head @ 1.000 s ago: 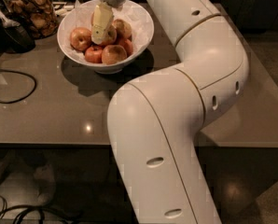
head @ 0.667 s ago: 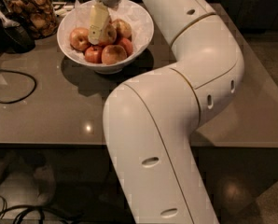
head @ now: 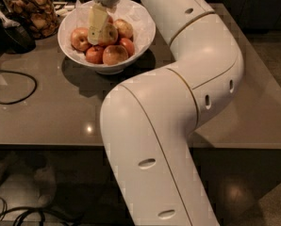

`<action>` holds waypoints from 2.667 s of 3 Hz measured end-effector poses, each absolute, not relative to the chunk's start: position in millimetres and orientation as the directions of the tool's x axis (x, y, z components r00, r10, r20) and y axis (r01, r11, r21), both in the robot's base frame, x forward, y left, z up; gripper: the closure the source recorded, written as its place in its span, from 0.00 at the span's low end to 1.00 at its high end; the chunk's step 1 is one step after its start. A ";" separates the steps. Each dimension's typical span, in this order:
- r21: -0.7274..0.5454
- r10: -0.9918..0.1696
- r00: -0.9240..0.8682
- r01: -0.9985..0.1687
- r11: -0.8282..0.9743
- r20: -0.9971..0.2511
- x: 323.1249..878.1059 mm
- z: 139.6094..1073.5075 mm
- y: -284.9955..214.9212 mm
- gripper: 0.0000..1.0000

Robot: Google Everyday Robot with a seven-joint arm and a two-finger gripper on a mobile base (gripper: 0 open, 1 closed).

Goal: Pick apple from white bowl

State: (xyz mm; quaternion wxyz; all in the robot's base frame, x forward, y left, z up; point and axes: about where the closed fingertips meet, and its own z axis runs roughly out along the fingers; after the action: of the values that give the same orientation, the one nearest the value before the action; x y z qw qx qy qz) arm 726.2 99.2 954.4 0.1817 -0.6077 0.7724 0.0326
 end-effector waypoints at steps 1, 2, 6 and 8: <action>-0.172 -0.928 -0.199 -0.950 0.262 -0.315 728.6 952.3 97.7 0.18; -0.173 -0.933 -0.198 -0.951 0.258 -0.302 730.9 947.3 98.4 0.16; -0.147 -0.942 -0.204 -0.957 0.249 -0.265 734.3 925.7 103.3 0.25; -0.144 -0.946 -0.201 -0.959 0.243 -0.254 734.9 921.1 102.3 0.25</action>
Offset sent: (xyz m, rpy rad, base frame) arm -0.0071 -0.0170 -0.0047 -0.0879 0.0779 0.0064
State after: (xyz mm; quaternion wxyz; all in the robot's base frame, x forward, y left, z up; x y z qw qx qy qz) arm 734.9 102.3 921.1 0.1458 -0.6148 0.7747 0.0227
